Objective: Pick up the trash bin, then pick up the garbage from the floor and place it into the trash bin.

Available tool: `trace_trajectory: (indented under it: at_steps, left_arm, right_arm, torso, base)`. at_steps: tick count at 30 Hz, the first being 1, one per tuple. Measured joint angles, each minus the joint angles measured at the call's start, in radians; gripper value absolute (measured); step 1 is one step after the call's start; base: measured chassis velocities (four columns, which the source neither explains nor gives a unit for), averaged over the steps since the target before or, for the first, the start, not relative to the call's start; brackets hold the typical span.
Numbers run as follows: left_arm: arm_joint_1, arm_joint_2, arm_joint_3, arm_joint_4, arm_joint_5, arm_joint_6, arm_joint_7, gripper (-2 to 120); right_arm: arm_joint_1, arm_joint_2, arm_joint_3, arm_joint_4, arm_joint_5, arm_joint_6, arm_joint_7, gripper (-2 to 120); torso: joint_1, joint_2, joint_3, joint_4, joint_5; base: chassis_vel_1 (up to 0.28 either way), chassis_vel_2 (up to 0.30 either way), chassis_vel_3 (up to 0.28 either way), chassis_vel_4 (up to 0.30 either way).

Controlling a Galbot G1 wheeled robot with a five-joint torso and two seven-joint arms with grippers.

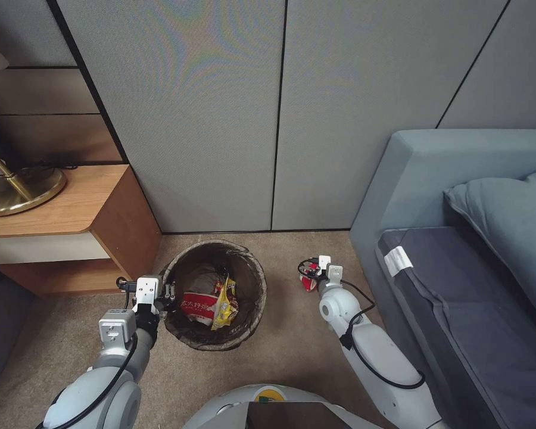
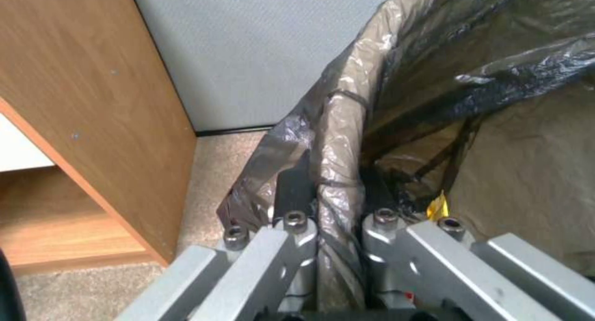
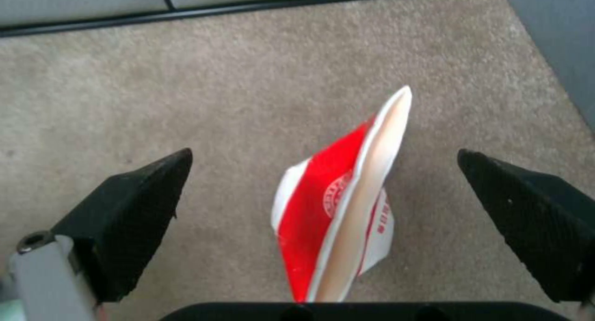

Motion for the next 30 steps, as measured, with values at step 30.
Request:
trace_trajectory:
  at_steps: [30]
  left_arm:
    - [0.016,-0.021,-0.003,0.001,0.015,-0.003,0.001,2]
  right_arm:
    - [0.118,0.081,-0.026,-0.299,-0.008,0.018,-0.021,100]
  torso:
    - [0.000,0.000,0.000,0.0001,0.0000]
  base:
    - [0.000,0.000,0.000,0.000]
